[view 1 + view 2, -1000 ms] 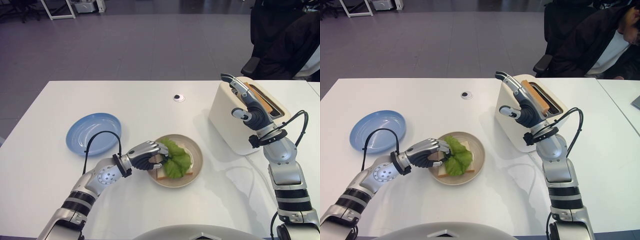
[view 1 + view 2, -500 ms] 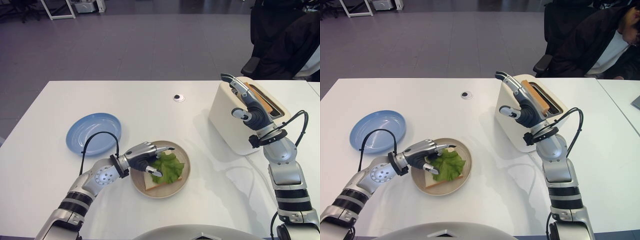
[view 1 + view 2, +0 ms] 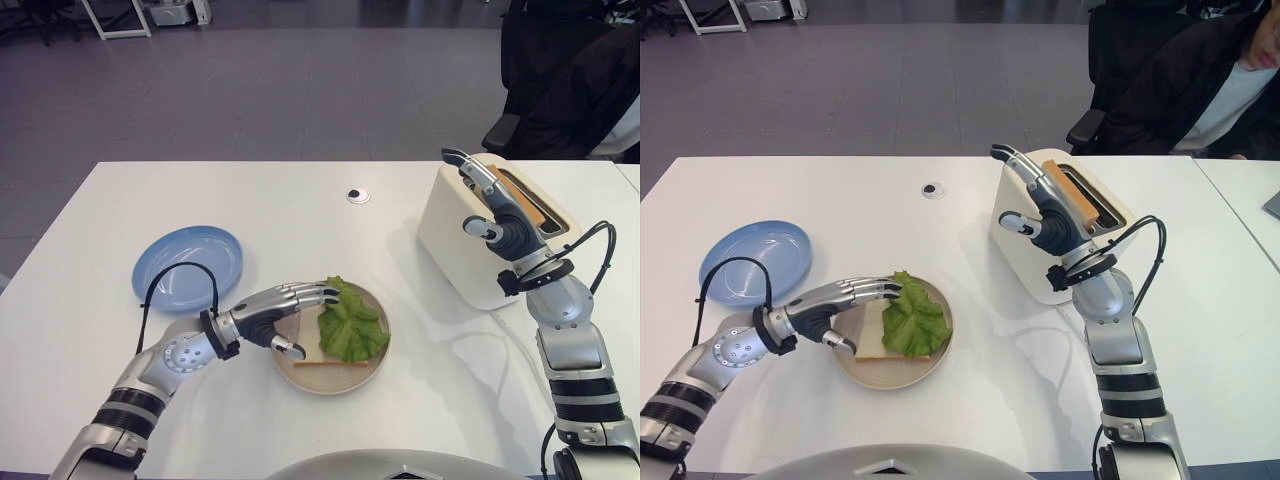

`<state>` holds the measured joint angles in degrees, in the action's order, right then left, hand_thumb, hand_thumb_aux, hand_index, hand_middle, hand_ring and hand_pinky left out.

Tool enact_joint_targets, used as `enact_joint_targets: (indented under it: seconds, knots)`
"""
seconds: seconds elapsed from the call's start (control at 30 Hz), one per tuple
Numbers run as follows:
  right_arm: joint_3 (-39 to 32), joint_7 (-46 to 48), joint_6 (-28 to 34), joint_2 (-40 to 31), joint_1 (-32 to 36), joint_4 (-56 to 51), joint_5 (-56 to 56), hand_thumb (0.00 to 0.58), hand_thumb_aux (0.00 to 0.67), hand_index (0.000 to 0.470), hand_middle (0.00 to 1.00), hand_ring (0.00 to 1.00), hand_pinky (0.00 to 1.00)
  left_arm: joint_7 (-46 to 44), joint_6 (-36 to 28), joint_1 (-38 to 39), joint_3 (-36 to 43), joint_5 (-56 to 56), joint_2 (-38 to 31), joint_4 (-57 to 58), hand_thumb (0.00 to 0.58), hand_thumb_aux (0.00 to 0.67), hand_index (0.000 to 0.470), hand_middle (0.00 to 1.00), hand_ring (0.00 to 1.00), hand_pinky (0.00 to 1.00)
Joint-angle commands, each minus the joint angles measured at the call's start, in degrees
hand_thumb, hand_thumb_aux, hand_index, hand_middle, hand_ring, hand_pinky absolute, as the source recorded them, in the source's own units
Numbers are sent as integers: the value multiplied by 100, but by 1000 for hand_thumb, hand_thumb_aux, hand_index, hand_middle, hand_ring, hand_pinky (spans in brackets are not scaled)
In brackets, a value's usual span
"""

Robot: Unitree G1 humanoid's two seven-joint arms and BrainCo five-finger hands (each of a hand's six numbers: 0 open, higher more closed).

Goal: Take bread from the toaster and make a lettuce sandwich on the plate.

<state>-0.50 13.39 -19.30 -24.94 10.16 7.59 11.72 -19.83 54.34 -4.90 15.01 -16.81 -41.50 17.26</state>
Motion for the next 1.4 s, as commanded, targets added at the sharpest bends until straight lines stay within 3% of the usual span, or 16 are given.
enact_joint_targets:
  seconds: [0.03, 0.23, 0.37, 0.53, 0.73, 0.77, 0.8, 0.83, 0.87, 1.4]
  knots:
    - [30, 22, -7, -33, 127, -66, 8, 0, 0, 0, 0, 0, 0, -130, 169, 55, -151, 240, -156, 164, 0, 0, 0, 0, 0, 0]
    - [521, -665, 36, -340, 344, -265, 747, 0, 0, 0, 0, 0, 0, 132, 309, -226, -727, 1694, 328, -86, 0, 0, 0, 0, 0, 0]
    - [930, -1374, 306, -755, 392, -379, 1688, 0, 0, 0, 0, 0, 0, 289, 142, -438, -1054, 2094, 733, -121, 0, 0, 0, 0, 0, 0]
    - [562, -1789, 861, -1284, 342, -1354, 2940, 0, 0, 0, 0, 0, 0, 232, 98, -465, -1242, 1921, 880, -76, 0, 0, 0, 0, 0, 0]
    - [37, -1703, 953, -1421, 351, -1966, 3178, 0, 0, 0, 0, 0, 0, 118, 95, -440, -1304, 1881, 941, -101, 0, 0, 0, 0, 0, 0]
    - [-40, -1692, 928, -1442, 355, -2022, 3164, 87, 53, 37, 0, 0, 0, 100, 93, -438, -1314, 1879, 947, -105, 0, 0, 0, 0, 0, 0]
    - [-96, -1689, 907, -1452, 355, -2037, 3132, 436, 336, 236, 0, 0, 0, 82, 93, -438, -1320, 1877, 955, -106, 0, 0, 0, 0, 0, 0]
    - [-122, -1700, 881, -1458, 348, -1998, 3088, 564, 560, 393, 0, 0, 0, 66, 92, -433, -1325, 1872, 962, -115, 0, 0, 0, 0, 0, 0]
    - [-133, -1721, 862, -1466, 343, -1955, 3049, 580, 670, 470, 0, 0, 0, 51, 91, -430, -1328, 1871, 969, -121, 0, 0, 0, 0, 0, 0]
    - [82, -2043, 766, -1521, 347, -1562, 2757, 580, 670, 470, 0, 0, 0, -79, 121, -442, -1409, 1877, 1056, -72, 0, 0, 0, 0, 0, 0]
